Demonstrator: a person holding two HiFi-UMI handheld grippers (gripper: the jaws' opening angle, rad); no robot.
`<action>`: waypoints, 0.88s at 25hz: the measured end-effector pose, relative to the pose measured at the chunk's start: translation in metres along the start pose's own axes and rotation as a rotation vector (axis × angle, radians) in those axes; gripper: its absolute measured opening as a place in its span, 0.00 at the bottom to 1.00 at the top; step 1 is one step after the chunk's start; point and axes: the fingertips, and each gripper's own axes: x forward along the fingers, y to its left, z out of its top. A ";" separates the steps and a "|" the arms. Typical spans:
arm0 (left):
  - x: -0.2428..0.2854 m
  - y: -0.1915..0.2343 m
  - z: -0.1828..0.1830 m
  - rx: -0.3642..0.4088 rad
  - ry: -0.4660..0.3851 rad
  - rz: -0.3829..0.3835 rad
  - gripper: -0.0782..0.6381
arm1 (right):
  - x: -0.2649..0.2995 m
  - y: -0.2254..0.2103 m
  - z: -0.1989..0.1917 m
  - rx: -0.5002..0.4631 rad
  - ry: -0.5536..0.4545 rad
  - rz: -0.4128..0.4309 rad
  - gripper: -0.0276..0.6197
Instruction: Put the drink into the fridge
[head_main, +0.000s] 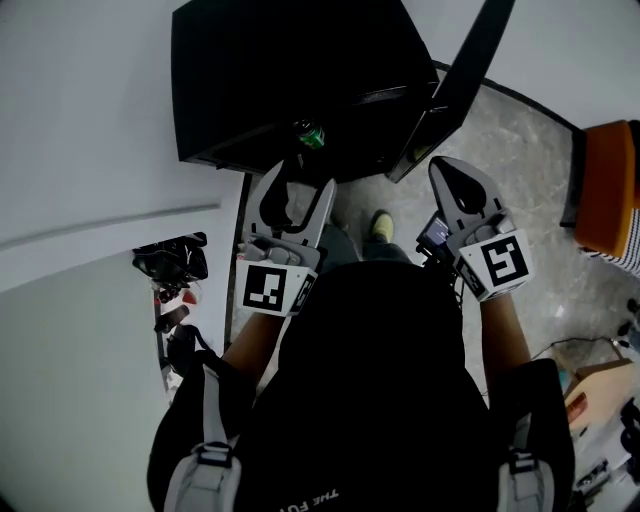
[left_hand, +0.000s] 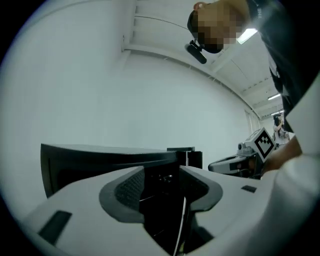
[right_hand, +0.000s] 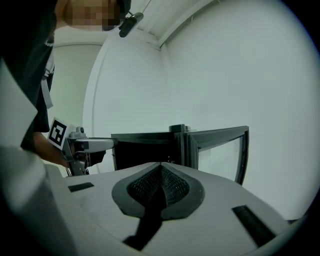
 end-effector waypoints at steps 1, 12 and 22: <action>-0.001 -0.017 0.016 0.015 -0.015 -0.018 0.38 | -0.016 -0.004 0.011 -0.005 -0.023 -0.009 0.06; -0.009 -0.071 0.053 0.072 -0.021 -0.167 0.13 | -0.079 -0.015 0.021 0.060 -0.054 -0.078 0.06; -0.077 -0.081 0.065 0.100 -0.031 -0.185 0.13 | -0.104 0.057 0.031 0.034 -0.085 -0.079 0.06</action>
